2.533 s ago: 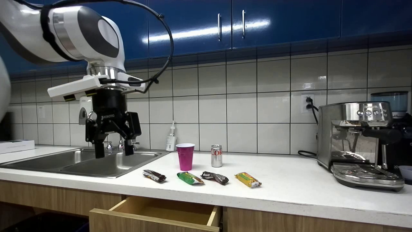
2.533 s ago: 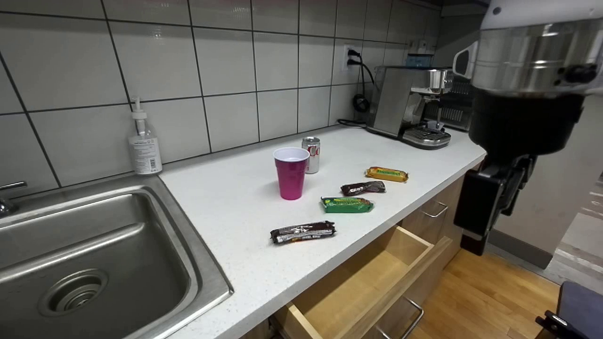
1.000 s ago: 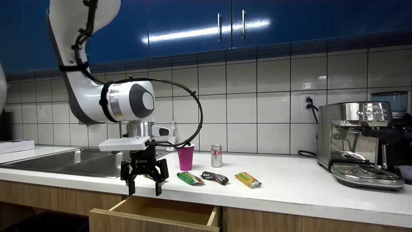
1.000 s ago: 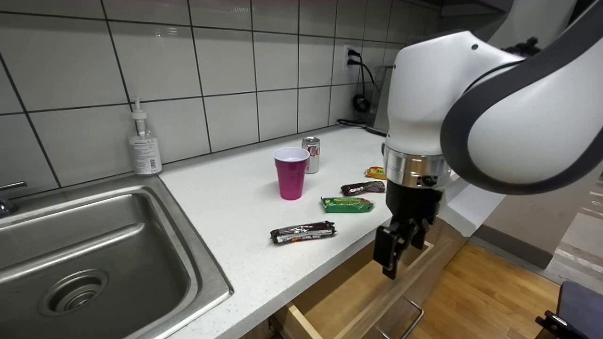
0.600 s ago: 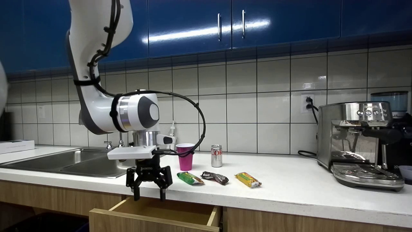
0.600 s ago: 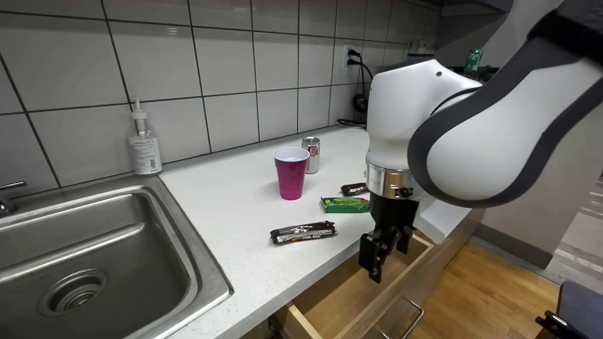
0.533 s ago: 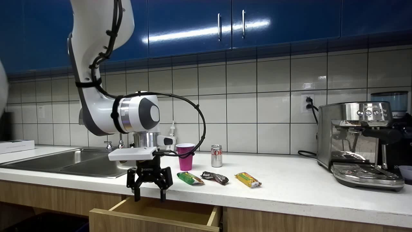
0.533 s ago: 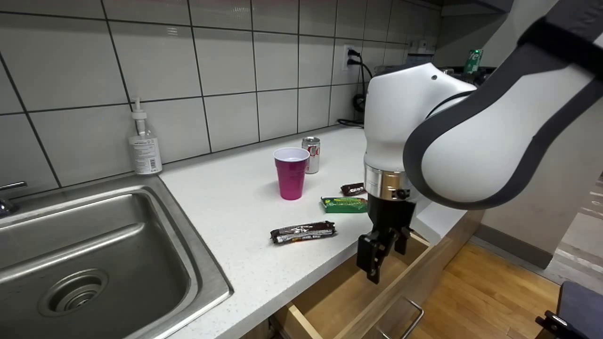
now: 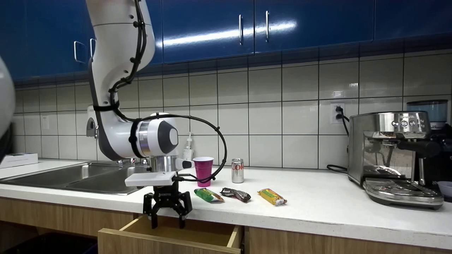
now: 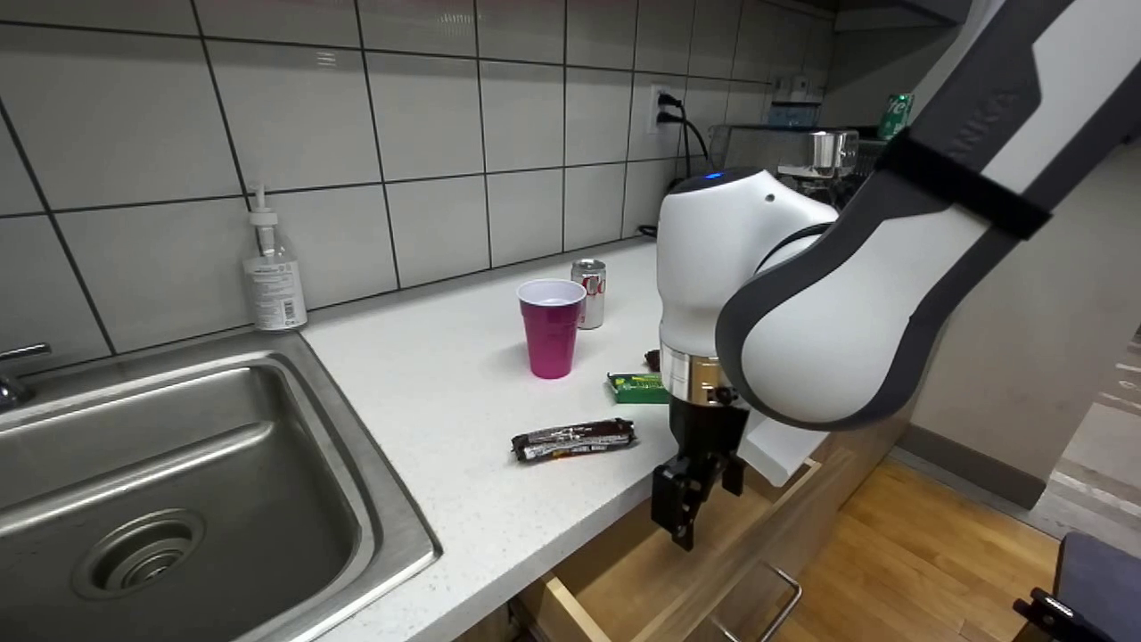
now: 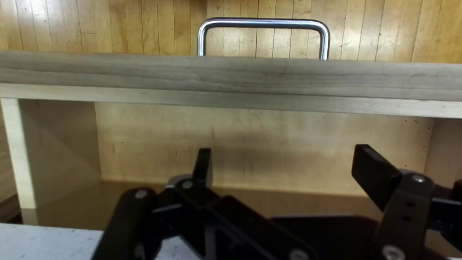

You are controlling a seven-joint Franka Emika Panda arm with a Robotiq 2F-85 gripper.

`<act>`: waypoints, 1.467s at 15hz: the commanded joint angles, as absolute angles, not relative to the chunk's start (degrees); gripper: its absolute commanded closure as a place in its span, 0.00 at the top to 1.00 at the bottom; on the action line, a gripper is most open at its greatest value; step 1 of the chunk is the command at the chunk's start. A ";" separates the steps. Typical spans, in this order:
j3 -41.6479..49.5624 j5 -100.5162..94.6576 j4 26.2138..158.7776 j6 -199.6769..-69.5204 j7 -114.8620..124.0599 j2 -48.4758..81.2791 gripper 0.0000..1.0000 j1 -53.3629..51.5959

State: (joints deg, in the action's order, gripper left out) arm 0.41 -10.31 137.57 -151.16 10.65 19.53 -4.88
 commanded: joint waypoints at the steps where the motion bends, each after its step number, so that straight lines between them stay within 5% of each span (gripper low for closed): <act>1: 1.80 -11.07 135.98 -151.98 11.94 21.73 1.00 -6.58; 22: 3.90 -9.99 148.32 -156.07 15.55 16.88 1.00 -8.76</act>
State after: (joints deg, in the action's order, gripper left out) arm 3.03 -10.21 143.16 -156.35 14.12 21.04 -7.72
